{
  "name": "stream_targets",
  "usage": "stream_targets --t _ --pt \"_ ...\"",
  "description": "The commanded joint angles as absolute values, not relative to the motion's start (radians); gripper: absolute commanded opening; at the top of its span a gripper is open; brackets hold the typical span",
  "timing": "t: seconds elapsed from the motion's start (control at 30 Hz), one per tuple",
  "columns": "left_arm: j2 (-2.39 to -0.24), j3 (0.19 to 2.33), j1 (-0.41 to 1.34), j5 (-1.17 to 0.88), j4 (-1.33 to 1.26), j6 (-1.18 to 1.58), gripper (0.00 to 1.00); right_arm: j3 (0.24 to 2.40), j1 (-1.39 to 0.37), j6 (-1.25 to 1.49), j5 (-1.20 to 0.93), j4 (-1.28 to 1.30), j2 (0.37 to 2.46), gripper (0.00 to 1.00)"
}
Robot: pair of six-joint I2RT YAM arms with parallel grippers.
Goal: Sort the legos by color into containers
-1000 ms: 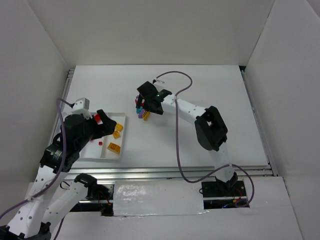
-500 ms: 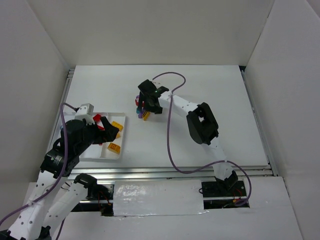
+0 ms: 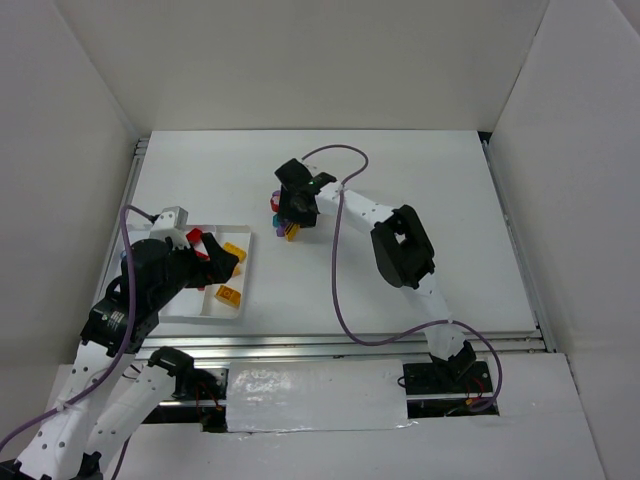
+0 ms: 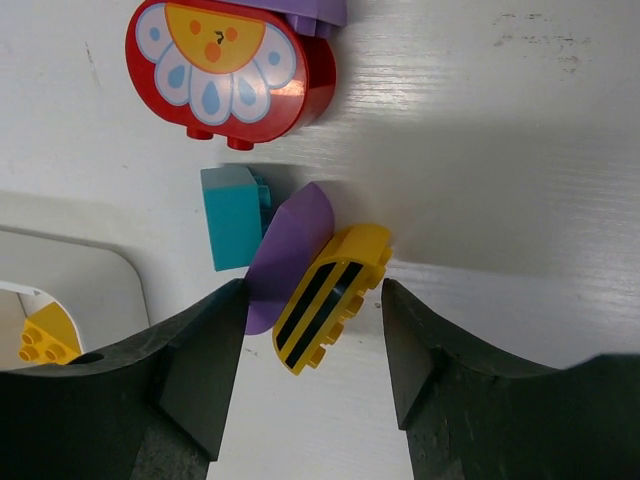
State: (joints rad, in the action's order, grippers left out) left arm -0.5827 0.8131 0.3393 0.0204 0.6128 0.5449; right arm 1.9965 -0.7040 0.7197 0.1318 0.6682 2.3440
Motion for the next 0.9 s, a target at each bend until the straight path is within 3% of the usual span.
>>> stream_targets --t 0.0,0.13,0.27,0.5,0.6,0.67,0.77,0.87 --pt "-0.586 0.811 0.342 0.009 0.571 0.515 0.99 1.958 -0.7 0.707 0.13 0.681 2.358 0.63" --pt "-0.594 0.811 0.341 -0.011 0.569 0.512 0.99 1.913 -0.695 0.71 0.069 0.651 2.324 0.78" --pt "-0.595 0.81 0.339 -0.015 0.565 0.511 1.0 1.849 -0.696 0.729 0.028 0.582 2.272 0.79" --pt "-0.586 0.807 0.337 -0.015 0.565 0.512 1.0 1.944 -0.696 0.724 0.101 0.696 2.333 0.74" --pt "-0.58 0.804 0.337 -0.015 0.561 0.512 1.0 1.837 -0.692 0.715 0.098 0.634 2.306 0.57" --pt "-0.58 0.805 0.337 -0.015 0.561 0.512 0.99 1.795 -0.695 0.706 0.088 0.586 2.267 0.52" --pt "-0.587 0.805 0.337 -0.023 0.561 0.509 0.99 1.79 -0.693 0.683 0.09 0.59 2.266 0.54" --pt "-0.588 0.805 0.336 -0.031 0.561 0.506 1.0 1.859 -0.695 0.637 0.1 0.661 2.293 0.66"
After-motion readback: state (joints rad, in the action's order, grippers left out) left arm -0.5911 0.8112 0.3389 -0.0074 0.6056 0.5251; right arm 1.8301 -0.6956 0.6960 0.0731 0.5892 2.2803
